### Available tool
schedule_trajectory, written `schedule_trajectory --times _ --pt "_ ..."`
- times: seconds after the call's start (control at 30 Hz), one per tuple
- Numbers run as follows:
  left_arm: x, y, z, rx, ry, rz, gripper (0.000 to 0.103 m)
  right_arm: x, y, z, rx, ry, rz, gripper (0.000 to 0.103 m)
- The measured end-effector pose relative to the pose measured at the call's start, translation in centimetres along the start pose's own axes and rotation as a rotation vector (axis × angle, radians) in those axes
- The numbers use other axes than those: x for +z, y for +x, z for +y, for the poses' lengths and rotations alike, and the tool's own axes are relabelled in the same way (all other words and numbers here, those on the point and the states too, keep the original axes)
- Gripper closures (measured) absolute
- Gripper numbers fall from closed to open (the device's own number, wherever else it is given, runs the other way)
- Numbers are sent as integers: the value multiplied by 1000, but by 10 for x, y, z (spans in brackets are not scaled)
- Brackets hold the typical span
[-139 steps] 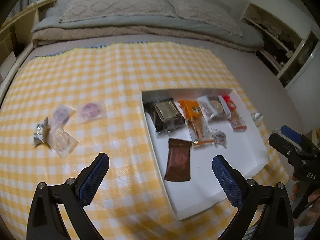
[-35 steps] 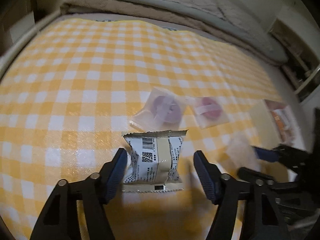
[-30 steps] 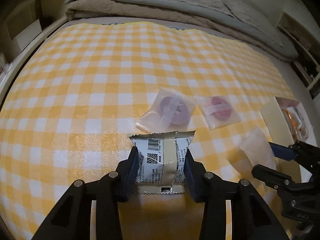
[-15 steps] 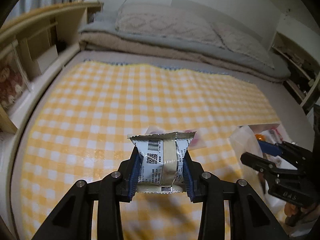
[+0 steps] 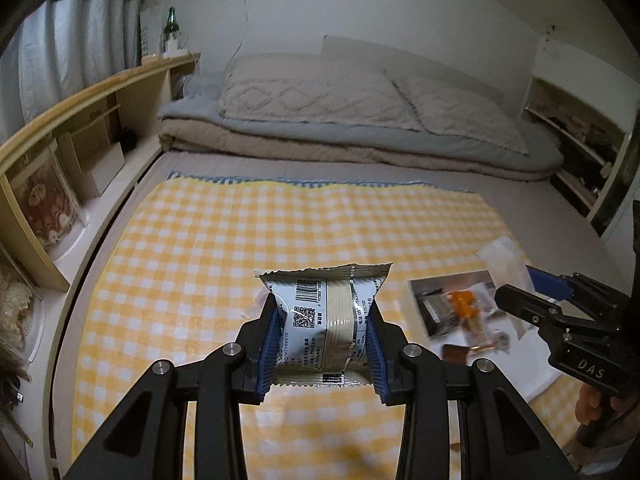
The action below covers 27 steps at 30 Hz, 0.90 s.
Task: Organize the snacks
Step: 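Carry the barcode pack to the tray with the left tool while the right carries the cookie pack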
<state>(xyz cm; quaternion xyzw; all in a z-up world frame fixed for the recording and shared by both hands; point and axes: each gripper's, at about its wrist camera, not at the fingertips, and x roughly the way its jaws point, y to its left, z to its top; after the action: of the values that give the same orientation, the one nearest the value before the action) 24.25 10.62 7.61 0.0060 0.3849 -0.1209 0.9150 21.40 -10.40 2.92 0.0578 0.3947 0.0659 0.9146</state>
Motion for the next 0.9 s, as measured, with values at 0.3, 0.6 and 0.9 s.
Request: schedule_trajectory --times 0.3,0.6,0.9 --pt "-7 -55 -79 -30 38 -7 65 -3 -73 -47 -43 33 -29 54" --pt "-18 -79 -162 -53 67 0 65 -21 -125 -113 -90 87 -37 54" --pt "-37 -59 -229 -71 23 14 65 -46 -150 -168 -122 89 -27 54"
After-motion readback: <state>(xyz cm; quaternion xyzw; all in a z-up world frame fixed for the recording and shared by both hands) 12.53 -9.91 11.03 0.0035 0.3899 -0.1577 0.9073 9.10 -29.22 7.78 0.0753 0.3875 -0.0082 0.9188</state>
